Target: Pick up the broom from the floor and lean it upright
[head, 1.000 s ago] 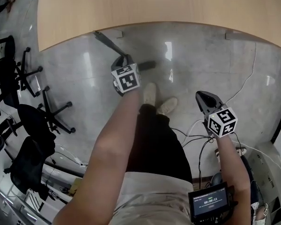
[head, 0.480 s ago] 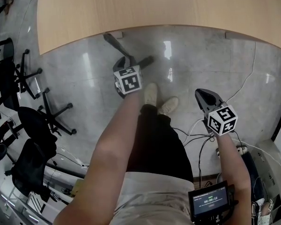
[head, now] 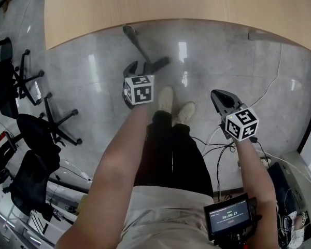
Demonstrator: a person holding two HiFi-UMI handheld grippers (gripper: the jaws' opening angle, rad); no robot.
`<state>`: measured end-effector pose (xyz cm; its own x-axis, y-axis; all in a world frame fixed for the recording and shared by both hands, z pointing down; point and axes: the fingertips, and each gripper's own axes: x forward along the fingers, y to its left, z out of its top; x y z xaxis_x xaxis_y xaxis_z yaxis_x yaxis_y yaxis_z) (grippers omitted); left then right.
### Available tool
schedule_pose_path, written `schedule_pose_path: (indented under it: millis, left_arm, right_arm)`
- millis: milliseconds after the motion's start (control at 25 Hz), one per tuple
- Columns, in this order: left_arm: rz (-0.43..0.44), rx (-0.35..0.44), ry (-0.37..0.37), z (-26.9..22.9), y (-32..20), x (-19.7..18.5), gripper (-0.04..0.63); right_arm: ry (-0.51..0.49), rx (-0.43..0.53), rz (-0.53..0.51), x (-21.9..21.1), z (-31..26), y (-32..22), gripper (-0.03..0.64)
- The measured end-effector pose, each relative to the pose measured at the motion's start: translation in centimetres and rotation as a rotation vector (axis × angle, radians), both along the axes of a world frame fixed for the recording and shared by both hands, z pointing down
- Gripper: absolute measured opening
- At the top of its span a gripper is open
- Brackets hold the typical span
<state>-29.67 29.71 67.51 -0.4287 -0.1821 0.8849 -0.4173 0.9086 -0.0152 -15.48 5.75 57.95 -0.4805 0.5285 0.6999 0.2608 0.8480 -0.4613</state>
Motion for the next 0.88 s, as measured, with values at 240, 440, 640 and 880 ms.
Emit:
schedule_pose_path:
  millis: [240,440,640,880]
  left_arm:
    - [0.014,0.024,0.004,-1.4,3.5,3.4,0.061]
    - [-0.050,0.138,0.011,-4.2,5.7,7.9,0.023]
    - [-0.049,0.267,0.024,-8.5,6.2,13.7,0.017]
    - [-0.172,0.362,0.004,-14.9,8.4,19.6,0.015]
  right_arm:
    - [-0.016,-0.093,-0.005,-1.2,-0.2,2.9,0.018]
    - [-0.052,-0.080,-0.133,-0.5,-2.1,6.1,0.018]
    - [-0.071,-0.071,-0.148,-0.5,-4.6,6.0,0.018]
    - [-0.073,-0.026,-0.156,0.3,-8.2,4.5,0.018]
